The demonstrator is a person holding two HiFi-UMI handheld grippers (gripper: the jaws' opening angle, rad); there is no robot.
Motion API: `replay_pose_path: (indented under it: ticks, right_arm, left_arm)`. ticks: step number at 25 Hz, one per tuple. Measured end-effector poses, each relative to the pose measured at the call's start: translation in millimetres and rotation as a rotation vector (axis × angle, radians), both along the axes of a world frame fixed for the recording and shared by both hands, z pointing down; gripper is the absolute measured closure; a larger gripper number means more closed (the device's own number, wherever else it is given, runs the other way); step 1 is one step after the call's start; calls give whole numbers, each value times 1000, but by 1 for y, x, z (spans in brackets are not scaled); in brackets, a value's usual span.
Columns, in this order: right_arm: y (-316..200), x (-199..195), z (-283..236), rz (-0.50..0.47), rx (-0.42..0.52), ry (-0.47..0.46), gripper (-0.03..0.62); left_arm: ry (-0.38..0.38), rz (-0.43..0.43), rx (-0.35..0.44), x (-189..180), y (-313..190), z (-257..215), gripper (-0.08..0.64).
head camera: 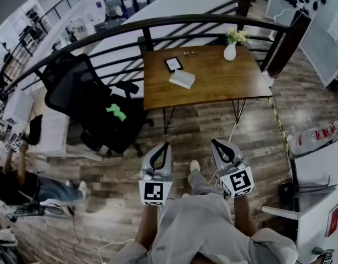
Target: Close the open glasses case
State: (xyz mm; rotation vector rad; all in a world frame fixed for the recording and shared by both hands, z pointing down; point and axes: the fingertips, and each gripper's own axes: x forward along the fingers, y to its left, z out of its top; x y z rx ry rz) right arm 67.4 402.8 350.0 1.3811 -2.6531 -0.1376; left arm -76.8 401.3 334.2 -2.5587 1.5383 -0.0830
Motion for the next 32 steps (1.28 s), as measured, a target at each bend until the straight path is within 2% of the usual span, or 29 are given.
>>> replay_pose_path:
  ticks: [4,16,22,27,32]
  right_arm:
    - [-32,5,5,1,-23,2,589]
    - [-133,15,6,-39,-70,7,589]
    - [-174,24,3,-70,-79,3,589]
    - [-202,31,4,-96,-91,-6,589]
    - [-225,35,2,-122,-84,-11,589]
  left_arm:
    - [7,-14,-43,0,-33,12,540]
    - [14,-47,-68,12,-127,5,540]
    - [-11,-73,-92,23,-166,10,540]
    - [11,-87,-88,35,-192,3,540]
    - [-10,-108,-96,40,-210,4,540]
